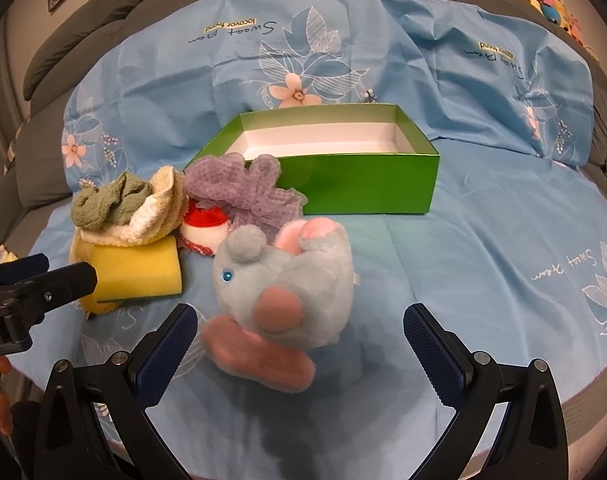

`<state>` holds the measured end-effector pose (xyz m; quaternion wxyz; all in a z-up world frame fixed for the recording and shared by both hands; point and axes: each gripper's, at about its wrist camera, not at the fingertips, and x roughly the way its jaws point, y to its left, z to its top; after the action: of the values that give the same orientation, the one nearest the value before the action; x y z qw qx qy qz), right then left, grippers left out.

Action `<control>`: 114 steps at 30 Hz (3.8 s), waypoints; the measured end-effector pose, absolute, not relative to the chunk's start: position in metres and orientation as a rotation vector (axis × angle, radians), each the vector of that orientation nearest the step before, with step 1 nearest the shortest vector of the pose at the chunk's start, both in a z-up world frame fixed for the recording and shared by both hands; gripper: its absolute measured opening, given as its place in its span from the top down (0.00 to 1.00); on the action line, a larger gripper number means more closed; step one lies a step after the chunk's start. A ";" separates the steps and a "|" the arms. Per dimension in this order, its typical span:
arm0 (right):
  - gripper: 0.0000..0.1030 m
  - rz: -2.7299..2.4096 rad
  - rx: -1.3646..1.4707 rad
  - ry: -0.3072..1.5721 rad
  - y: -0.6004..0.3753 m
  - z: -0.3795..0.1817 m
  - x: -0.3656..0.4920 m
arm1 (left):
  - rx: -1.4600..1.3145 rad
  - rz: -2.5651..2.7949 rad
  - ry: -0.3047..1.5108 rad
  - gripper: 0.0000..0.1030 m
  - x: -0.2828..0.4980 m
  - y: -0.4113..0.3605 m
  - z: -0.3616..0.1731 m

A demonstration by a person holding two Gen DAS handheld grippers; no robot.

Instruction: Organize soft objects

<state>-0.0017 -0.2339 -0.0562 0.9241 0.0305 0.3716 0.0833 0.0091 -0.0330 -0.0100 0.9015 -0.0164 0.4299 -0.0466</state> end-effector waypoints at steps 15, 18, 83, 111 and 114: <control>0.00 0.258 0.096 0.836 -0.252 -0.078 0.004 | -0.093 -0.322 0.961 0.01 0.024 -0.075 -0.019; 0.00 0.280 0.109 0.846 -0.258 -0.084 0.005 | -0.106 -0.386 0.999 0.01 0.031 -0.091 -0.027; 0.40 0.505 0.170 0.670 -0.240 -0.018 0.197 | 0.015 -0.340 0.827 0.16 0.221 -0.129 0.026; 0.27 0.385 0.139 0.641 -0.265 -0.019 0.113 | 0.036 -0.202 0.829 0.01 0.163 -0.076 0.031; 0.27 0.402 0.135 0.638 -0.262 -0.016 0.095 | 0.042 -0.199 0.806 0.01 0.139 -0.075 0.036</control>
<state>0.0948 -0.2617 -0.0158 0.9275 0.0661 0.3113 0.1960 0.1390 -0.0749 0.0364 0.9148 0.0206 0.3916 -0.0968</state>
